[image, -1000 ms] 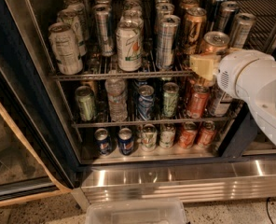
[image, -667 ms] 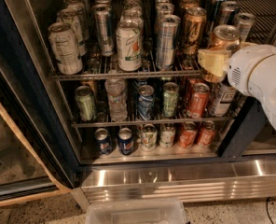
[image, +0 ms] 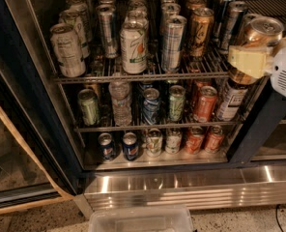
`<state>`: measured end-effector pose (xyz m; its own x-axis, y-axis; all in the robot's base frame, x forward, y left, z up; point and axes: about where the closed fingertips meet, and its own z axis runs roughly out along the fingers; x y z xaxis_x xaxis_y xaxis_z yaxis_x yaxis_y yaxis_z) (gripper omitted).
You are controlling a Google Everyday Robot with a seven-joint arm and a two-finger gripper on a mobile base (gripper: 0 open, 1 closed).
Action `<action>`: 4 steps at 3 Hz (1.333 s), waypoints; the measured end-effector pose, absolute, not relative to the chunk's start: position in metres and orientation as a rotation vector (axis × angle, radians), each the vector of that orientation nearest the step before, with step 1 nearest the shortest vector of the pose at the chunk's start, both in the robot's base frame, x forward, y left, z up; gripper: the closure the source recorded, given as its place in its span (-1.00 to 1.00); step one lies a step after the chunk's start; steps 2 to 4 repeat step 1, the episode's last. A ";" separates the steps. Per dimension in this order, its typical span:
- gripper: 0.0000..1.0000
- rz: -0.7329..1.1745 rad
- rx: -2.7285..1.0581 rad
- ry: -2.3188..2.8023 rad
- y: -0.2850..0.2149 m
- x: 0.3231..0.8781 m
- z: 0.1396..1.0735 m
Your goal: Pick orange can from top shelf of fridge
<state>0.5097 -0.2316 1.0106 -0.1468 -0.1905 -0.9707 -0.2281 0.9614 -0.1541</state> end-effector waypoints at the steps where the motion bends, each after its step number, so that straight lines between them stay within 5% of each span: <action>1: 1.00 0.034 -0.315 1.728 -0.232 0.510 1.011; 4: 1.00 0.034 -0.315 1.728 -0.232 0.510 1.011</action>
Offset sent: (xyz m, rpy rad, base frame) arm 0.0000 0.0000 0.0000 0.0000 0.0000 0.0000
